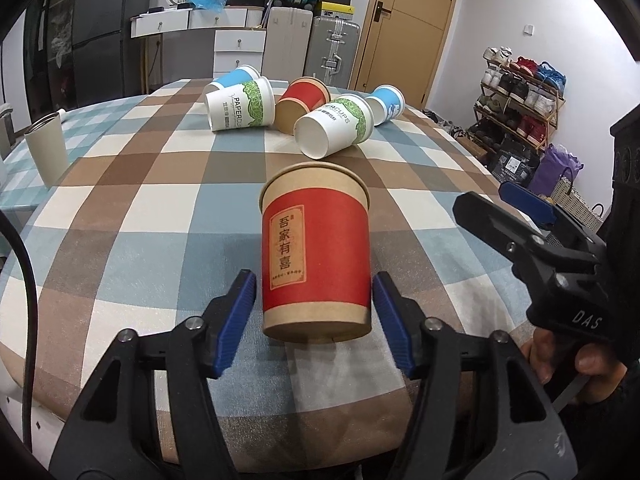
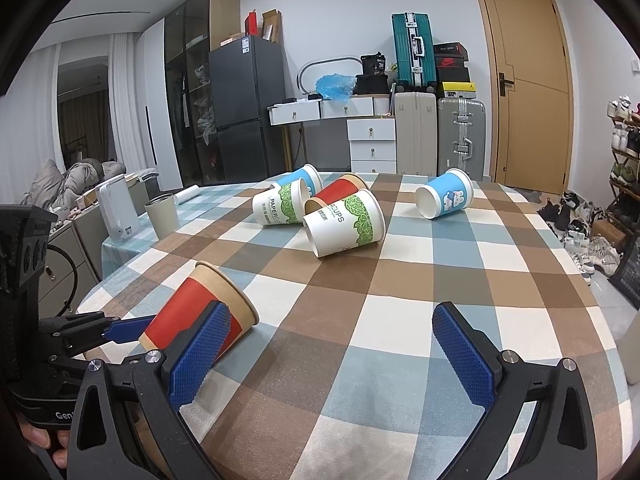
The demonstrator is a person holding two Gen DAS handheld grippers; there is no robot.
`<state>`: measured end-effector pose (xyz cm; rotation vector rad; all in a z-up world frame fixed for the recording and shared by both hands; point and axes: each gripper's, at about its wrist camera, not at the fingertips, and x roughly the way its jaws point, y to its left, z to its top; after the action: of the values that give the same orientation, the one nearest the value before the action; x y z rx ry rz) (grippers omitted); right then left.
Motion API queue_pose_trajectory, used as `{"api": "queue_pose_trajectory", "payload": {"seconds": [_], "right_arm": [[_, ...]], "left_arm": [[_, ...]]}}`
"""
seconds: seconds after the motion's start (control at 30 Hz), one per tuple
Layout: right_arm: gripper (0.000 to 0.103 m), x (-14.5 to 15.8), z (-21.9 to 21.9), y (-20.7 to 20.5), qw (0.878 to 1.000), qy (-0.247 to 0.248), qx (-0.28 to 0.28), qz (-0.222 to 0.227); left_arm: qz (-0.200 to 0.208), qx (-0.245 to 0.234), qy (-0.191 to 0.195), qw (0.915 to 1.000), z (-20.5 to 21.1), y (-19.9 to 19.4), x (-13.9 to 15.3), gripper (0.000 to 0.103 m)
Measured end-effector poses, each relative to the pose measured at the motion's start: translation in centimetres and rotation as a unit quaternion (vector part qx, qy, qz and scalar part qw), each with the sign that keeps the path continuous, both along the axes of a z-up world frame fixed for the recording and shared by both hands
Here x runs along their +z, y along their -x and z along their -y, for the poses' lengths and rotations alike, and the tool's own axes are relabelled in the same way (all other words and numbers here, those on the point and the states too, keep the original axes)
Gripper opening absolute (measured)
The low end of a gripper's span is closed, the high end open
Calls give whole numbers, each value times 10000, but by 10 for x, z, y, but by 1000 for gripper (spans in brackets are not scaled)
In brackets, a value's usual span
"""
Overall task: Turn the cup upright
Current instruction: 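Grasp the red cup with the right tool while the left tool opens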
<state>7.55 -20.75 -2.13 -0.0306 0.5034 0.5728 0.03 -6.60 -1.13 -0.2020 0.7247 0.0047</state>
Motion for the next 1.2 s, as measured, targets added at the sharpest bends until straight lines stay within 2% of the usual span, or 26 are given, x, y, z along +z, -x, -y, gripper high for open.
{"api": "queue_pose_trajectory", "payload": {"seconds": [0.03, 0.1, 0.27, 0.33, 0.37, 0.4, 0.57, 0.77, 0.97, 1.2], "right_arm": [[103, 0, 0, 0, 10000, 1, -2, -6], [103, 0, 0, 0, 10000, -2, -6, 5], [103, 0, 0, 0, 10000, -12, -7, -11], [103, 0, -1, 0, 10000, 1, -15, -13], [103, 0, -1, 1, 10000, 12, -24, -30], [103, 0, -2, 0, 10000, 18, -30, -63], [103, 1, -4, 0, 9995, -86, 33, -310], [103, 5, -20, 0, 9984, 9, 125, -555], [103, 5, -38, -5, 9957, 6, 216, -897], [103, -2, -47, -17, 9894, -92, 222, -1435]], "left_arm": [[20, 8, 16, 10000, -1, 0, 0, 69], [70, 48, 70, 9999, -5, 0, 2, 84], [171, 52, 79, 9998, -16, 0, 9, 88], [286, 71, 81, 9995, -24, 2, 14, 93], [382, 90, 105, 9992, -30, 3, 17, 101], [456, 122, 123, 9988, -35, 5, 19, 102], [666, 206, 116, 9975, -61, 7, 28, 102], [804, 350, -134, 9961, -83, 6, 30, 102], [887, 402, -318, 9947, -91, 5, 25, 102], [870, 400, -338, 9948, -95, 1, 19, 102]]}}
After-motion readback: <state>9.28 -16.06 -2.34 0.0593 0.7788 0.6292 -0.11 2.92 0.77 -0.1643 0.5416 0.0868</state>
